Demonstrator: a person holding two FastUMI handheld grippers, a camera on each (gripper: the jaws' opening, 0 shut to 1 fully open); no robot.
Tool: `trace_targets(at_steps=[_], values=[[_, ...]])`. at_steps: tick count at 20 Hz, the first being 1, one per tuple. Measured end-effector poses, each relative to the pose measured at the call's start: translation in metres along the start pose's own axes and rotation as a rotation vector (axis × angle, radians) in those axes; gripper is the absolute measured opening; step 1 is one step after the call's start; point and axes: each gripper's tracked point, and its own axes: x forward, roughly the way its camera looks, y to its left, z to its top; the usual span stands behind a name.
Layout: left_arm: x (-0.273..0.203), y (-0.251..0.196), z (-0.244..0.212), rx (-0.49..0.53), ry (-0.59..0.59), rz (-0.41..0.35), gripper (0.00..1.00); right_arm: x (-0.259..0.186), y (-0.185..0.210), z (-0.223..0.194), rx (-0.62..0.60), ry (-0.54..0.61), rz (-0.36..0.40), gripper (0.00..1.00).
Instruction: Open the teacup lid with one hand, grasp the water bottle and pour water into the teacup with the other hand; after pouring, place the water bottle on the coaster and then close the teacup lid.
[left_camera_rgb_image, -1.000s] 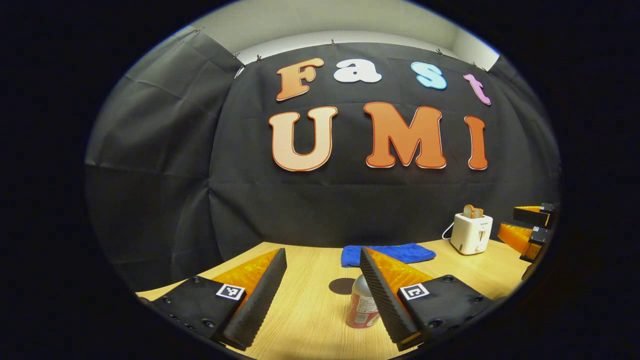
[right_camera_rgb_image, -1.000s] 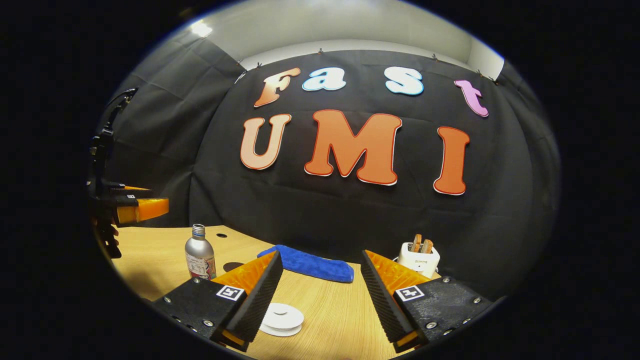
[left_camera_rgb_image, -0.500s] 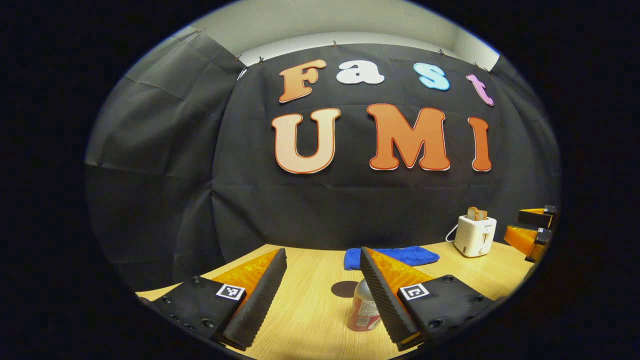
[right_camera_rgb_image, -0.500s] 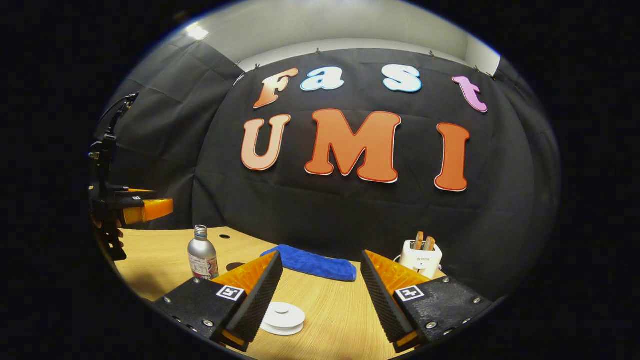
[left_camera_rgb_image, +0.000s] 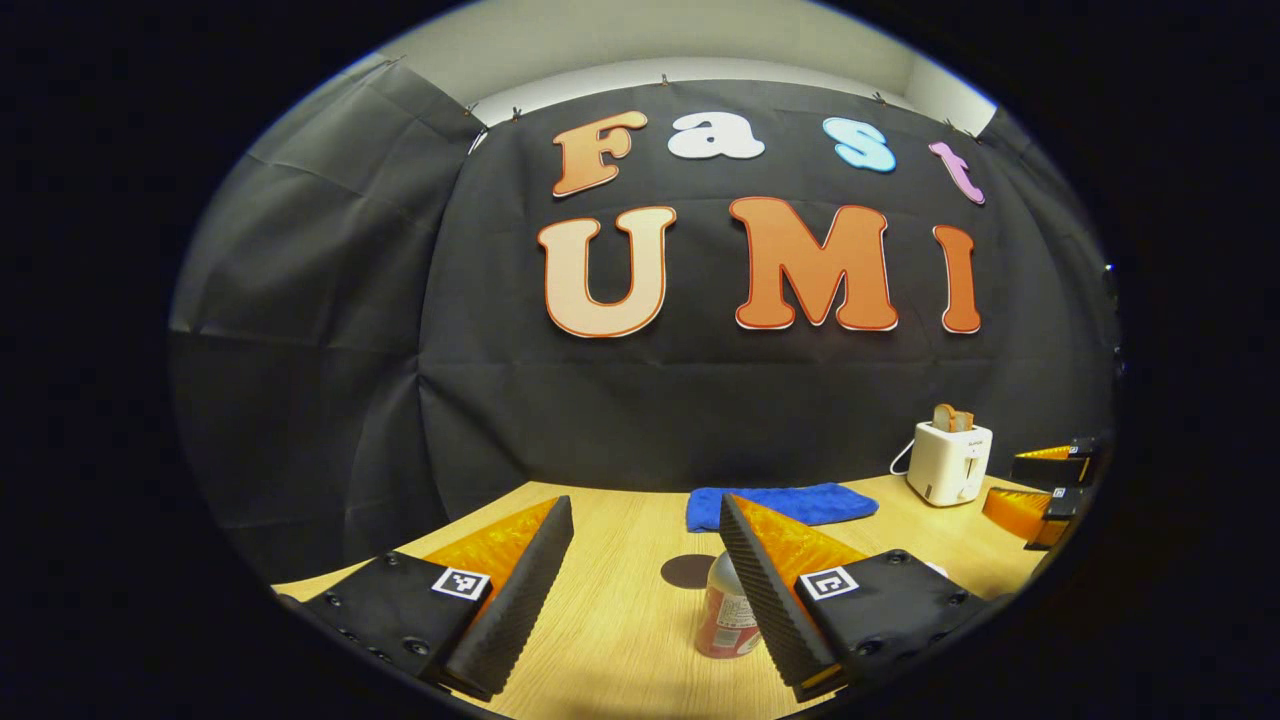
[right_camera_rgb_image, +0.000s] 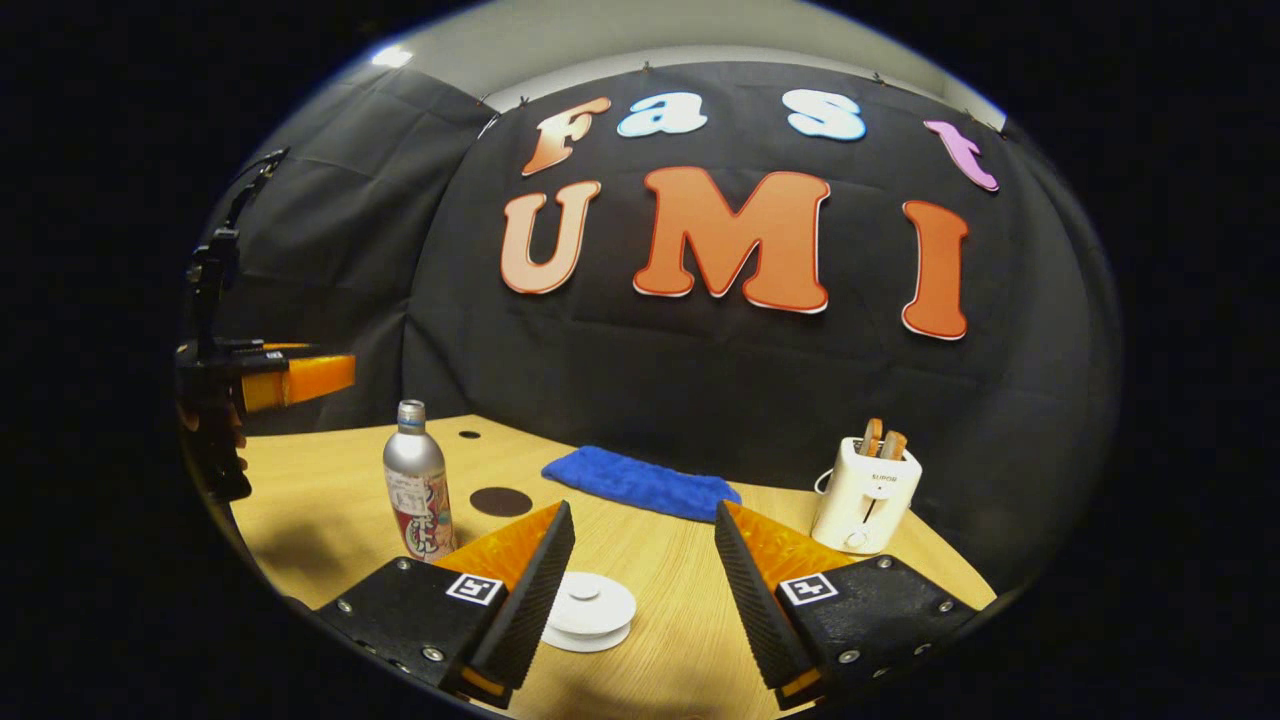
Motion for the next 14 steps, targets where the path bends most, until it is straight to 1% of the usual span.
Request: trace_targets(at_steps=[1, 2, 3, 4, 5, 6, 7, 8, 9, 10, 11, 12, 13, 14], values=[[-0.001, 0.002, -0.001, 0.001, 0.002, 0.01, 1.0, 0.004, -0.002, -0.008, -0.024, 0.026, -0.008, 0.85], [0.0, 0.004, -0.001, -0.005, 0.003, 0.017, 0.97, 0.005, 0.003, -0.015, -0.032, 0.053, 0.009, 0.82], [-0.001, 0.003, -0.003, -0.012, 0.009, 0.019, 0.96, 0.006, 0.012, -0.02, -0.026, 0.07, 0.043, 0.81], [-0.002, 0.003, -0.007, -0.015, 0.018, 0.023, 1.0, 0.007, 0.017, -0.026, -0.016, 0.096, 0.069, 0.79], [-0.003, 0.003, -0.009, -0.013, 0.022, 0.022, 0.97, 0.008, 0.023, -0.033, -0.008, 0.116, 0.091, 0.77], [-0.003, 0.002, -0.01, -0.007, 0.025, 0.025, 1.0, 0.01, 0.026, -0.037, -0.002, 0.13, 0.101, 0.75], [-0.004, 0.002, -0.011, -0.001, 0.028, 0.023, 1.0, 0.012, 0.028, -0.043, -0.005, 0.151, 0.107, 0.75], [-0.003, 0.002, -0.011, 0.001, 0.028, 0.022, 0.97, 0.015, 0.028, -0.045, -0.005, 0.159, 0.108, 0.71], [-0.004, 0.001, -0.011, -0.004, 0.027, 0.021, 0.99, 0.018, 0.029, -0.049, -0.005, 0.175, 0.114, 0.66], [-0.005, 0.0, -0.011, -0.009, 0.027, 0.018, 0.99, 0.021, 0.033, -0.051, -0.002, 0.182, 0.127, 0.64], [-0.004, 0.001, -0.014, -0.012, 0.032, 0.018, 0.96, 0.024, 0.038, -0.057, 0.003, 0.201, 0.141, 0.62], [-0.004, -0.001, -0.017, -0.013, 0.036, 0.016, 0.97, 0.027, 0.041, -0.062, 0.005, 0.217, 0.146, 0.58], [-0.004, -0.001, -0.019, -0.012, 0.041, 0.017, 1.0, 0.03, 0.041, -0.065, 0.007, 0.229, 0.139, 0.55], [-0.004, -0.001, -0.021, -0.01, 0.048, 0.017, 1.0, 0.03, 0.041, -0.069, 0.004, 0.245, 0.14, 0.52]])
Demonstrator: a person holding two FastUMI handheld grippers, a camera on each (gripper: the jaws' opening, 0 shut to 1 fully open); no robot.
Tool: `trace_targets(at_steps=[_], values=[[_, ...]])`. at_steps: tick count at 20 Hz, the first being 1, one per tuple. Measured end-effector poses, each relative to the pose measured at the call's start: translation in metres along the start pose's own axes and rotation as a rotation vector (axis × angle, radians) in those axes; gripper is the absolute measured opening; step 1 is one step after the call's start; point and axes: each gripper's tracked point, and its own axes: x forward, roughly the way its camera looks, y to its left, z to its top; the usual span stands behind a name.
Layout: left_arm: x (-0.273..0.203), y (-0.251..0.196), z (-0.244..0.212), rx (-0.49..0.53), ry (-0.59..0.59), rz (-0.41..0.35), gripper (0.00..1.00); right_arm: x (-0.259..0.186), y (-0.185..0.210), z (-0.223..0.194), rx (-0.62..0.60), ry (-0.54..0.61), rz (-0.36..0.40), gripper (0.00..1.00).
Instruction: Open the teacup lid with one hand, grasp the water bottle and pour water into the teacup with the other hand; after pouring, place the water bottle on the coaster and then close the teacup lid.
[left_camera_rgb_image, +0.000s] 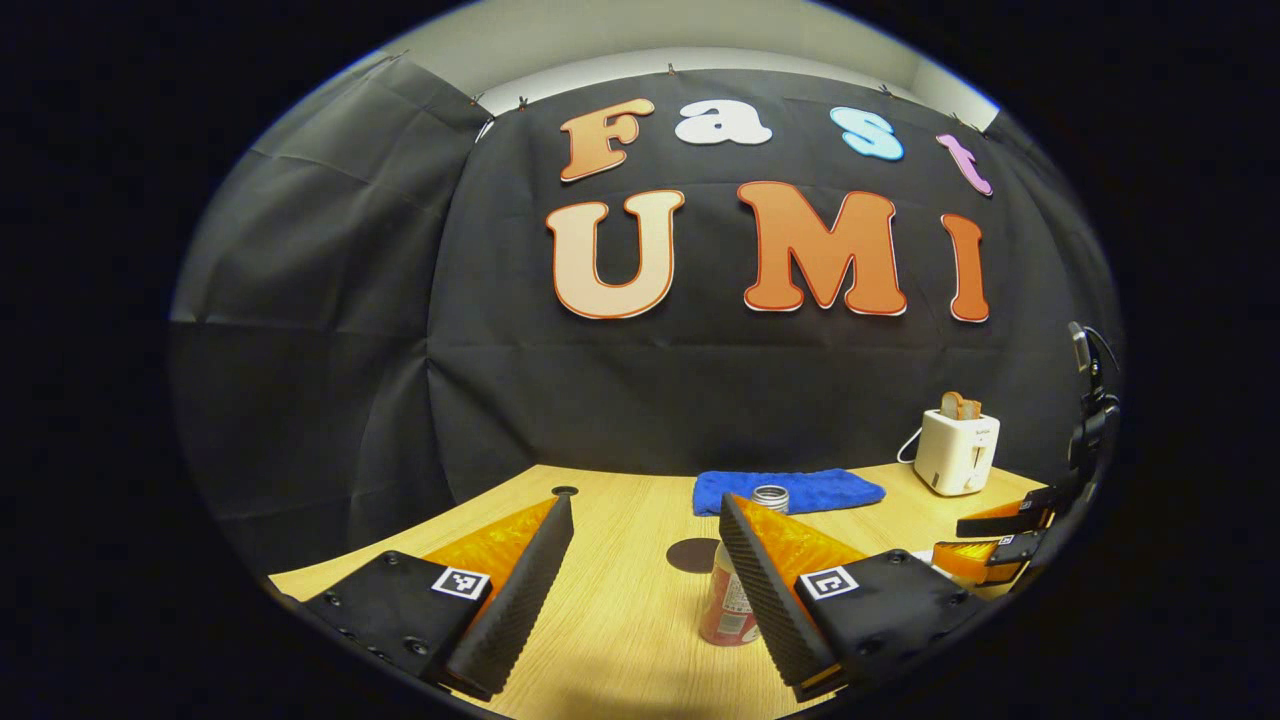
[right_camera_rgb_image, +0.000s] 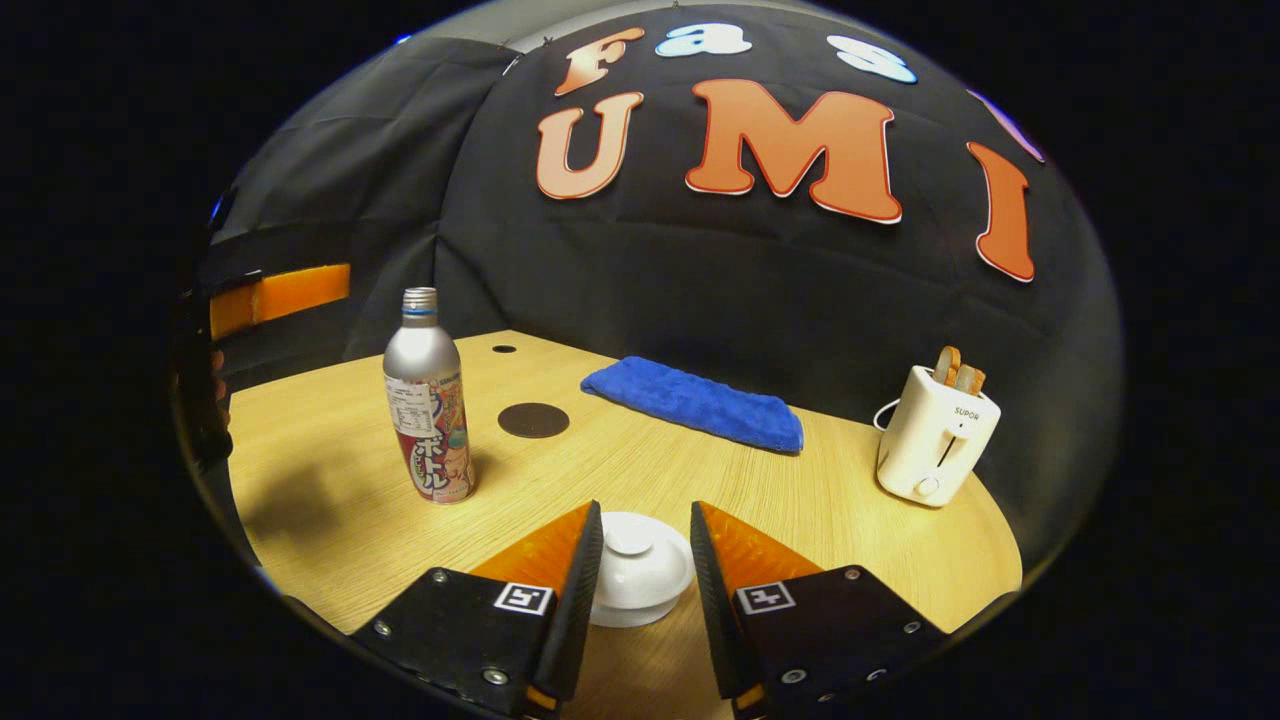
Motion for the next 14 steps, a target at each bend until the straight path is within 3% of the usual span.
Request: trace_targets(at_steps=[5, 14], values=[[0.001, -0.001, -0.006, 0.0, 0.012, 0.001, 0.97, 0.011, 0.009, -0.007, -0.016, 0.023, 0.016, 0.34], [0.006, -0.006, -0.015, 0.005, 0.036, -0.003, 0.97, 0.017, 0.009, -0.007, -0.064, 0.027, 0.009, 0.24]])
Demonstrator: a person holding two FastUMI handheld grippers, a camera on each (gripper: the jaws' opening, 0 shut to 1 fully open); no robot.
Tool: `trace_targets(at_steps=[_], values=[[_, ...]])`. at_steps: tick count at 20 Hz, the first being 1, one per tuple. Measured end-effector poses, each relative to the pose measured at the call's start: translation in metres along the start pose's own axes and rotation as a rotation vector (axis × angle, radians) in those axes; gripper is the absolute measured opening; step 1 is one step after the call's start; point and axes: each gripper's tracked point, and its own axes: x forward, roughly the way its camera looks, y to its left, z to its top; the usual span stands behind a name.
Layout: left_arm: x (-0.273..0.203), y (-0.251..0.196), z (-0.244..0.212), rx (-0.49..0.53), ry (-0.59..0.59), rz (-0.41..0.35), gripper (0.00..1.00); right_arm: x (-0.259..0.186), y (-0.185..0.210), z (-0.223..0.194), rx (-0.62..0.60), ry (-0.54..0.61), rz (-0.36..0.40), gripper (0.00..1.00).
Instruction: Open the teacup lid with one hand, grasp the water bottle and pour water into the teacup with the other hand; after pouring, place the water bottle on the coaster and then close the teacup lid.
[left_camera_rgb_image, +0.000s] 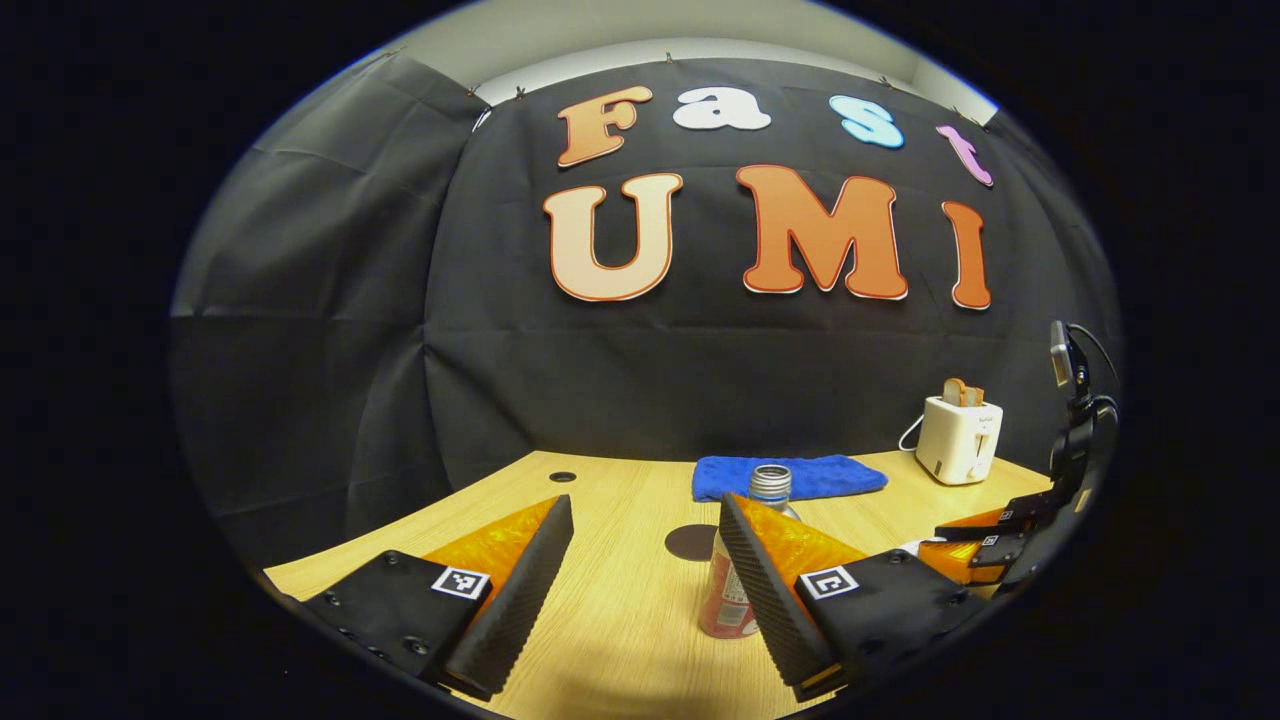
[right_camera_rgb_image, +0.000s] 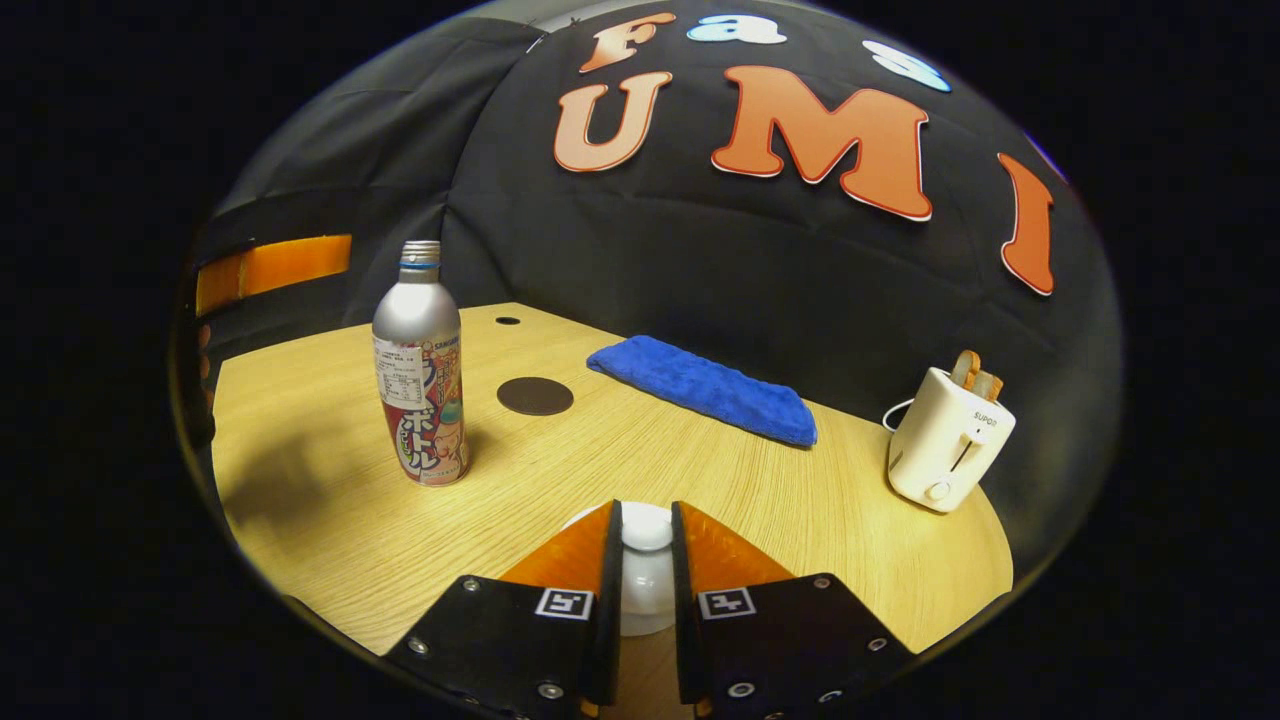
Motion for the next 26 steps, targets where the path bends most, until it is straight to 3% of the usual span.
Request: trace_targets(at_steps=[2, 3, 6, 11, 14, 17, 24, 26], values=[[0.0, -0.002, -0.002, 0.004, 0.004, -0.004, 0.94, -0.001, 0.001, -0.001, 0.027, 0.001, 0.011, 0.22], [0.001, -0.003, -0.001, 0.005, 0.003, -0.006, 1.0, -0.001, 0.002, 0.0, 0.042, 0.001, 0.018, 0.22], [0.003, -0.005, -0.004, 0.015, 0.004, -0.008, 0.97, -0.003, 0.006, 0.006, 0.075, -0.03, 0.041, 0.23], [0.008, -0.014, -0.009, 0.014, 0.015, -0.038, 1.0, -0.008, 0.007, 0.014, 0.082, -0.071, 0.044, 0.23], [0.007, -0.031, -0.019, -0.057, 0.037, -0.093, 0.97, -0.011, 0.004, 0.018, 0.11, -0.093, 0.046, 0.23], [0.008, -0.048, -0.029, -0.07, 0.048, -0.143, 0.97, -0.017, -0.006, 0.024, 0.127, -0.114, 0.033, 0.22], [0.023, -0.059, -0.065, -0.007, 0.127, -0.165, 0.94, -0.035, -0.023, 0.038, 0.156, -0.168, -0.002, 0.22], [0.028, -0.062, -0.072, -0.005, 0.143, -0.172, 0.98, -0.039, -0.027, 0.04, 0.161, -0.179, -0.012, 0.22]])
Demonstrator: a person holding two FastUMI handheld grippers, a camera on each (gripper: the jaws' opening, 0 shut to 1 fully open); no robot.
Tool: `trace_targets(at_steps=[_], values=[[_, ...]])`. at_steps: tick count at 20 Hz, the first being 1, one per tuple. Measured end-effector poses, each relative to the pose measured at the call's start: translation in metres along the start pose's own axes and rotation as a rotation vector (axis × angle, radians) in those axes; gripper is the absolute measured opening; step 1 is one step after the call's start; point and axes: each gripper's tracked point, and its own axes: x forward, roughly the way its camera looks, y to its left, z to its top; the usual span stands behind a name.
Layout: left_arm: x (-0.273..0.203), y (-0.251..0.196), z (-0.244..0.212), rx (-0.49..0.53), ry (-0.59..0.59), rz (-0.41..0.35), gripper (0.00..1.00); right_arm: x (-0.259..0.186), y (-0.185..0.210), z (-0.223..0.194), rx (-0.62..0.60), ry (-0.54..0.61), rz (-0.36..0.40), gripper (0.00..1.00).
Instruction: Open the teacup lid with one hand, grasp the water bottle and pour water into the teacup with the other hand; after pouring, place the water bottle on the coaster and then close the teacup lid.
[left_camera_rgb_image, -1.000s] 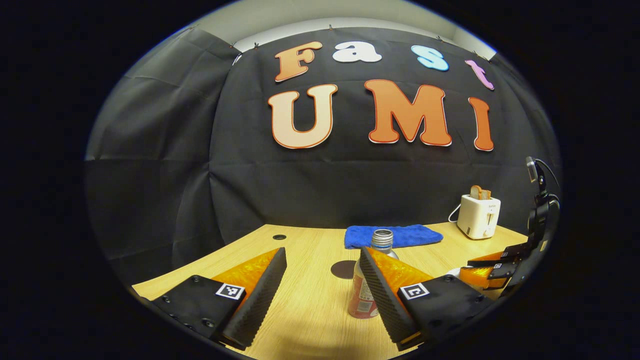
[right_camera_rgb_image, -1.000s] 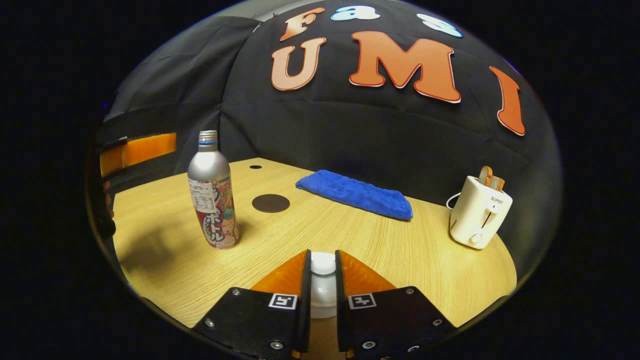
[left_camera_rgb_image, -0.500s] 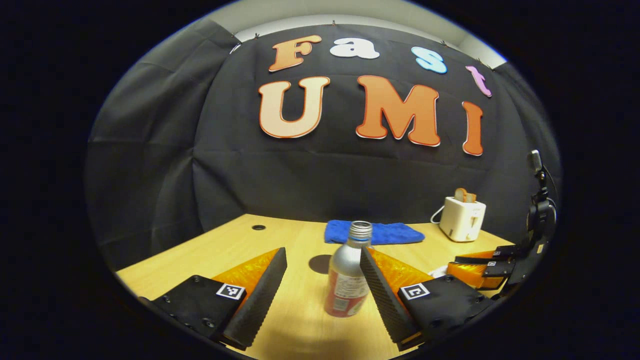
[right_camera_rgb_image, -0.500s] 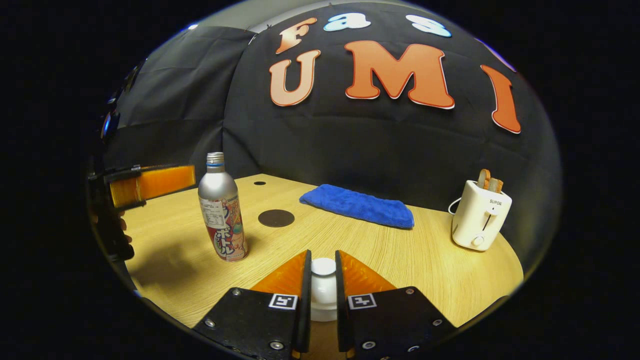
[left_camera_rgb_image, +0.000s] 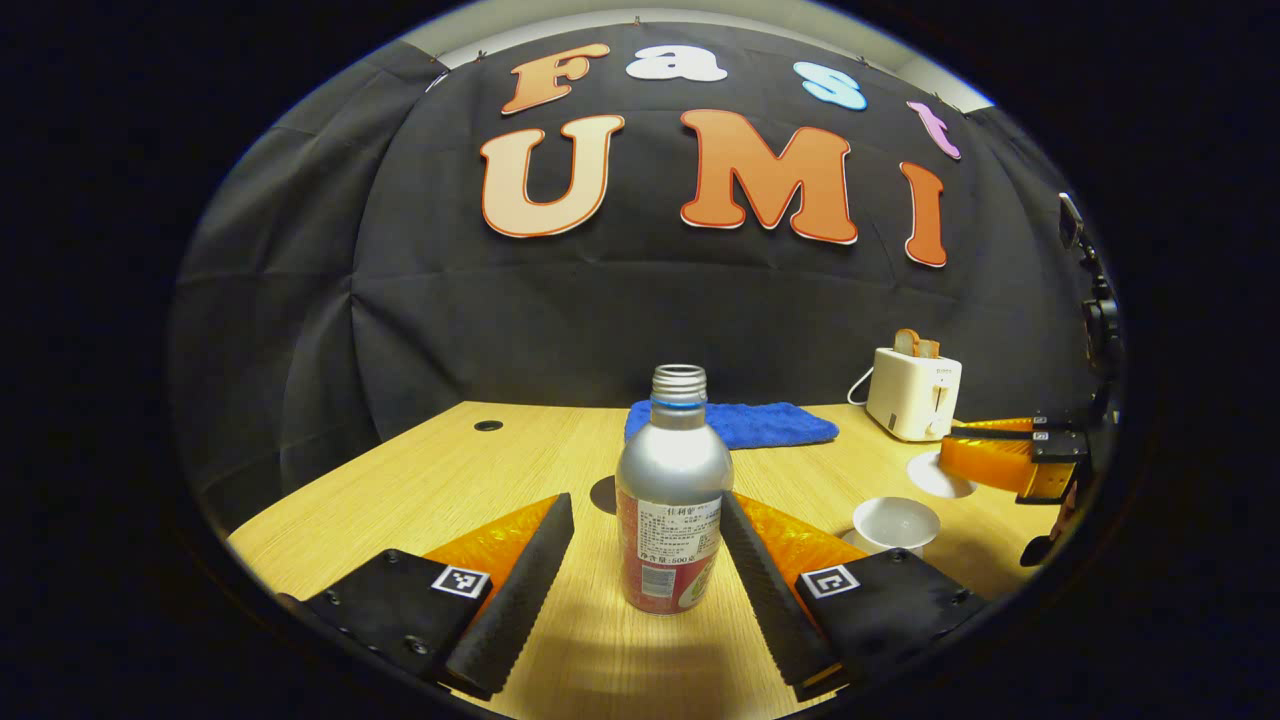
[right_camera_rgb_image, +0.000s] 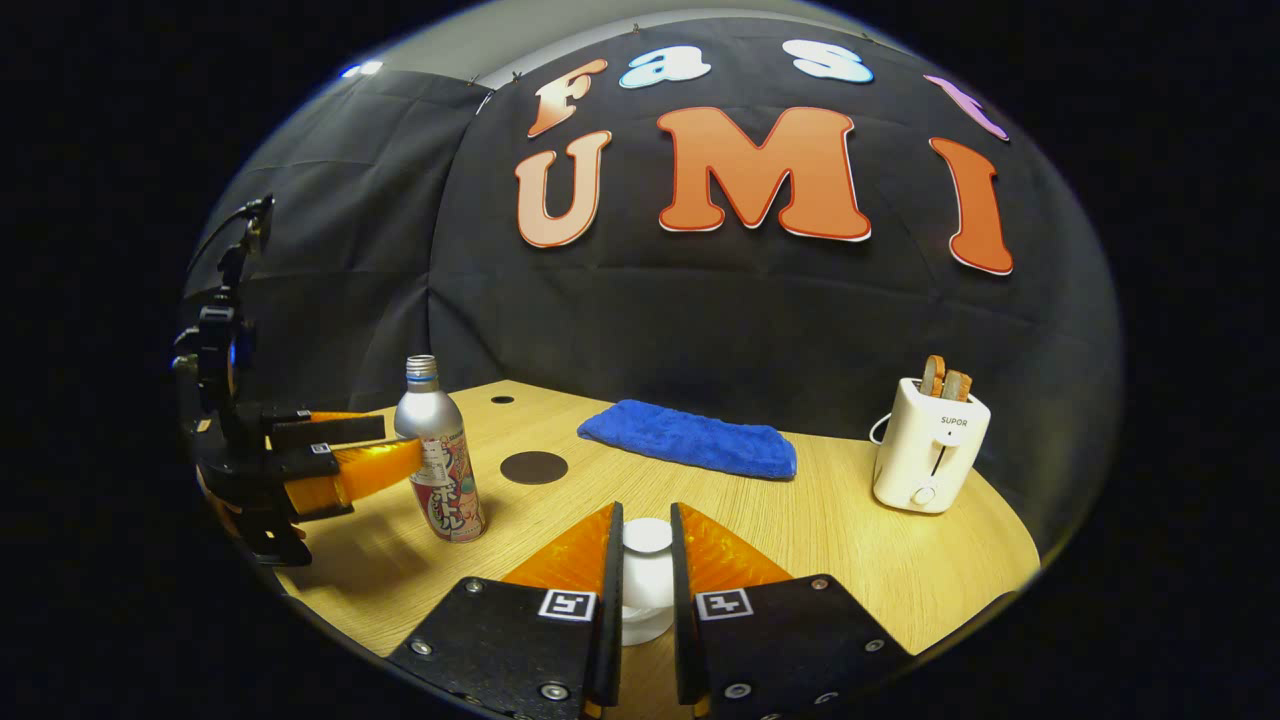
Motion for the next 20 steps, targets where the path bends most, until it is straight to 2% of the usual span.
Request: trace_targets(at_steps=[2, 3, 4, 5, 6, 12, 14, 15, 20], values=[[0.007, -0.004, -0.005, -0.006, 0.015, -0.014, 0.97, -0.001, -0.004, 0.003, 0.004, -0.005, -0.006, 0.22], [0.009, -0.004, -0.007, -0.014, 0.018, -0.019, 0.94, -0.002, -0.005, 0.003, 0.004, -0.007, -0.007, 0.22], [0.013, -0.005, -0.009, -0.02, 0.025, -0.024, 0.97, -0.002, -0.006, 0.004, 0.003, -0.01, -0.011, 0.22], [0.017, -0.007, -0.013, -0.016, 0.037, -0.029, 0.94, -0.001, -0.009, 0.005, 0.002, -0.011, -0.016, 0.22], [0.021, -0.008, -0.014, -0.013, 0.042, -0.033, 0.98, -0.002, -0.011, 0.007, 0.004, -0.013, -0.02, 0.23], [0.038, -0.011, -0.037, -0.03, 0.119, -0.042, 0.98, -0.009, -0.019, 0.009, 0.013, -0.021, -0.036, 0.22], [0.041, -0.011, -0.035, -0.022, 0.11, -0.038, 0.92, -0.01, -0.021, 0.009, 0.012, -0.025, -0.041, 0.22], [0.04, -0.012, -0.036, -0.003, 0.117, -0.033, 0.88, -0.011, -0.022, 0.009, 0.013, -0.028, -0.044, 0.22], [0.037, -0.003, -0.017, 0.169, 0.085, 0.002, 0.83, -0.015, -0.03, 0.013, 0.014, -0.042, -0.059, 0.23]])
